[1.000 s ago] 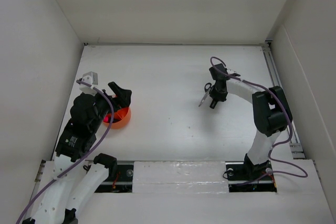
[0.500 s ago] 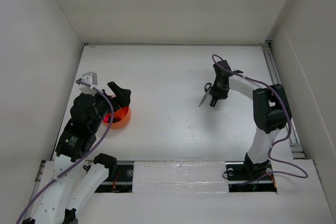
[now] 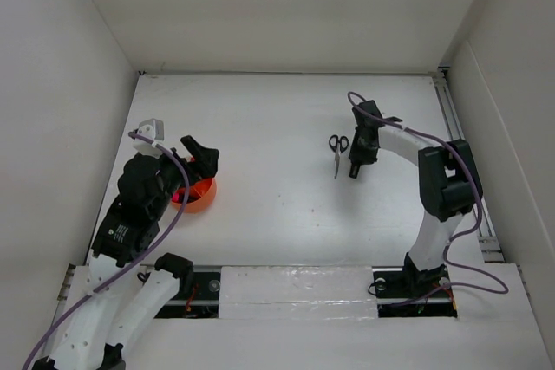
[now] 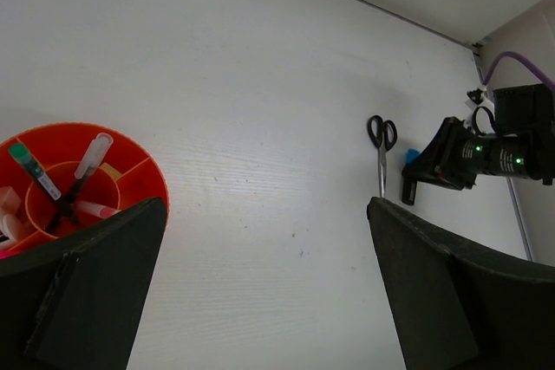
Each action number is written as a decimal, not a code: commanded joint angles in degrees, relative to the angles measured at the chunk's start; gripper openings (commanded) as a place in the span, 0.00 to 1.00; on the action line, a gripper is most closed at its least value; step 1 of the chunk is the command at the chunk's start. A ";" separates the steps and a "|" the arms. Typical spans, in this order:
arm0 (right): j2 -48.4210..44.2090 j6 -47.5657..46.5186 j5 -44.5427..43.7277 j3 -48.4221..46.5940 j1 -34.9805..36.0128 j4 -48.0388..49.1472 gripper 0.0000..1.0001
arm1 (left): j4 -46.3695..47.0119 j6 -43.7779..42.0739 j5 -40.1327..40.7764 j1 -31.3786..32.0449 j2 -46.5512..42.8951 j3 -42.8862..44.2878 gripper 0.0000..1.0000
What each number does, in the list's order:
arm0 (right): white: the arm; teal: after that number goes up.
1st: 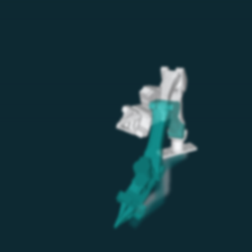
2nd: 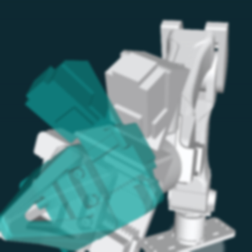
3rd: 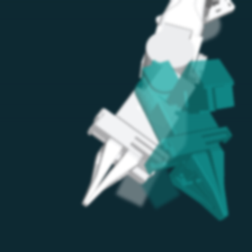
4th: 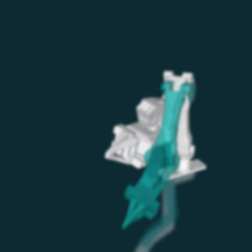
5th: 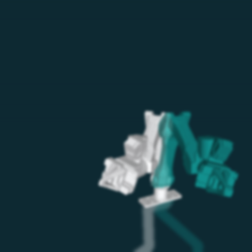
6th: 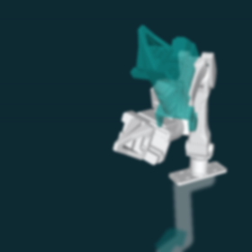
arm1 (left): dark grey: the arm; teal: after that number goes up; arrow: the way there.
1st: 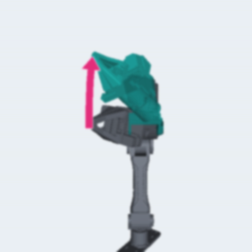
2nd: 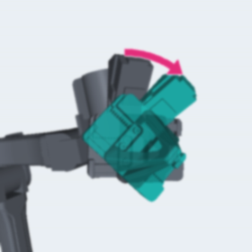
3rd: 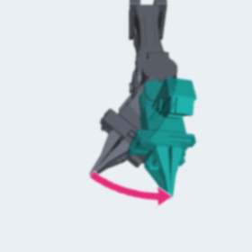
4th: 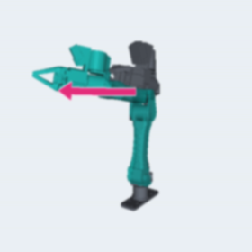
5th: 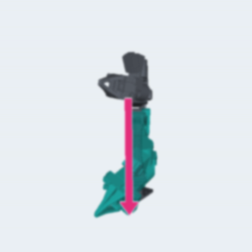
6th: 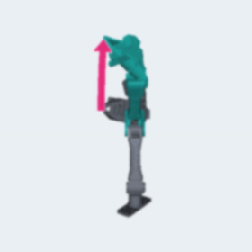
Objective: Sort the stationery into containers
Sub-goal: Pick up the pen from the center of the board, then place the pen in the storage box.
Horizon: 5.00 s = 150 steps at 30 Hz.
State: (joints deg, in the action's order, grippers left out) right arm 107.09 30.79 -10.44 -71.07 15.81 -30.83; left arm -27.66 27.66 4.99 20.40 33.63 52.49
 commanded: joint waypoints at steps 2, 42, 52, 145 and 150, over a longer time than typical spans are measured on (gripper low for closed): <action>-9.66 -3.35 -0.64 3.39 1.93 2.08 0.00 | 1.56 -0.33 -0.25 1.83 1.44 0.94 1.00; -32.29 -26.92 -4.26 8.67 52.83 35.31 0.00 | 6.12 4.33 -37.43 1.83 9.97 -1.95 0.91; -31.76 -26.30 -3.19 8.05 53.97 38.12 0.00 | 7.36 4.33 -36.28 1.83 11.64 -3.01 0.76; -56.02 -23.66 -6.79 29.06 53.97 38.92 0.93 | -32.98 46.51 39.04 1.83 22.25 5.61 0.00; -58.05 -23.67 -6.79 30.29 53.97 38.92 0.94 | -33.51 49.33 39.04 1.83 24.82 4.38 0.00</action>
State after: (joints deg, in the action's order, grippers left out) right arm 50.43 7.73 -17.96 -41.58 69.45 6.04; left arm -60.58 70.85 41.25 22.39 58.61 57.63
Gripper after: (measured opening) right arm 0.939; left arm 0.152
